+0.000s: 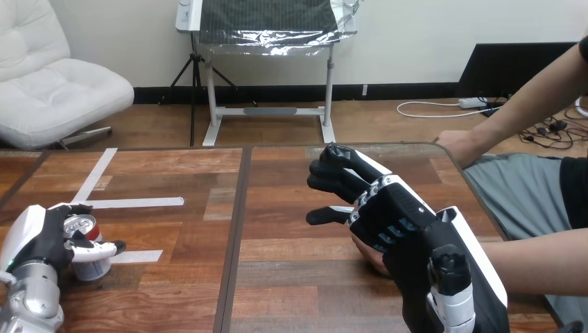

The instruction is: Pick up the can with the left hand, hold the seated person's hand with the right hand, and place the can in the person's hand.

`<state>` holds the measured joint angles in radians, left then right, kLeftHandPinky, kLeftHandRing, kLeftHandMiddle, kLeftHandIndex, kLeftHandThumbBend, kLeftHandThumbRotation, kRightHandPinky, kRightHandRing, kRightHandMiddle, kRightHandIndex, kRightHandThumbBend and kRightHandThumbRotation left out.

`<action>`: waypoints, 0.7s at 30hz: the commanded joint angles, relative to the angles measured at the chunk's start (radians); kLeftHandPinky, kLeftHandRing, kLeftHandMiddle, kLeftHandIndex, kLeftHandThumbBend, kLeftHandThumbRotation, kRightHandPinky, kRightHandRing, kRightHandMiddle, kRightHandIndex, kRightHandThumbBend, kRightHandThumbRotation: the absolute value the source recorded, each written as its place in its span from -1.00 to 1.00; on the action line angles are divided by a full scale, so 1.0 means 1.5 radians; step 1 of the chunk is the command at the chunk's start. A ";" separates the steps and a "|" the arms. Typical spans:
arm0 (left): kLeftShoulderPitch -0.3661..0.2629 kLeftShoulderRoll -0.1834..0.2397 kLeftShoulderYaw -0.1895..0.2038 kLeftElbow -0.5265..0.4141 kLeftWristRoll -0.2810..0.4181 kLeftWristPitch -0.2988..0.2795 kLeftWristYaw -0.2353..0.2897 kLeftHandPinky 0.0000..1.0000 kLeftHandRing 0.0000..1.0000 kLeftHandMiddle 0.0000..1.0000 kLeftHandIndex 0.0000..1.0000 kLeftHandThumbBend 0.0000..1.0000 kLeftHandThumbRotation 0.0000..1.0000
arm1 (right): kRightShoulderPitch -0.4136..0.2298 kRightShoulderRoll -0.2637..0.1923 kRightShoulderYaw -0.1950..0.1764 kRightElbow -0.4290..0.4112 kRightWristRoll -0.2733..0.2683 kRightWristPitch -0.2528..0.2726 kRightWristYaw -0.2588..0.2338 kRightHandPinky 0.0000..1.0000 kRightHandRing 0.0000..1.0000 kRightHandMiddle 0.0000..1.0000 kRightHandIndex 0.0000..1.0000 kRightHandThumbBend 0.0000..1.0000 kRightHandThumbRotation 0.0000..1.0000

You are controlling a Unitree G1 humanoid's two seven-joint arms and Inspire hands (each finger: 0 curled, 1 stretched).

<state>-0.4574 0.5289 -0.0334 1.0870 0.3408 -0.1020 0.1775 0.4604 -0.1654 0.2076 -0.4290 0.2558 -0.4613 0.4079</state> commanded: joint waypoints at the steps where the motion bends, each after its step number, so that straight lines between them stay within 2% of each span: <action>1: -0.043 0.019 -0.008 -0.032 0.005 -0.003 0.003 0.45 0.58 0.61 0.56 0.59 -0.72 | -0.031 0.000 -0.004 -0.025 0.005 -0.008 0.000 0.43 0.72 0.72 0.74 0.61 0.92; 6: -0.040 0.018 0.003 -0.035 -0.009 -0.014 -0.005 0.43 0.59 0.62 0.56 0.61 -0.78 | -0.032 0.002 -0.004 -0.023 0.003 -0.011 -0.001 0.44 0.72 0.73 0.74 0.60 0.92; 14: -0.039 0.017 0.005 -0.043 -0.015 -0.006 -0.008 0.40 0.58 0.63 0.57 0.62 -0.94 | -0.033 0.002 -0.004 -0.021 0.005 -0.012 0.001 0.44 0.71 0.72 0.74 0.59 0.93; 21: -0.043 0.016 0.008 -0.046 -0.018 0.005 -0.011 0.36 0.55 0.61 0.57 0.59 -0.99 | -0.033 0.001 -0.004 -0.024 0.004 -0.008 -0.001 0.44 0.71 0.73 0.74 0.60 0.93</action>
<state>-0.4574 0.5319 -0.0243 1.0732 0.3201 -0.0979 0.1621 0.4603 -0.1648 0.2076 -0.4290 0.2557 -0.4615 0.4080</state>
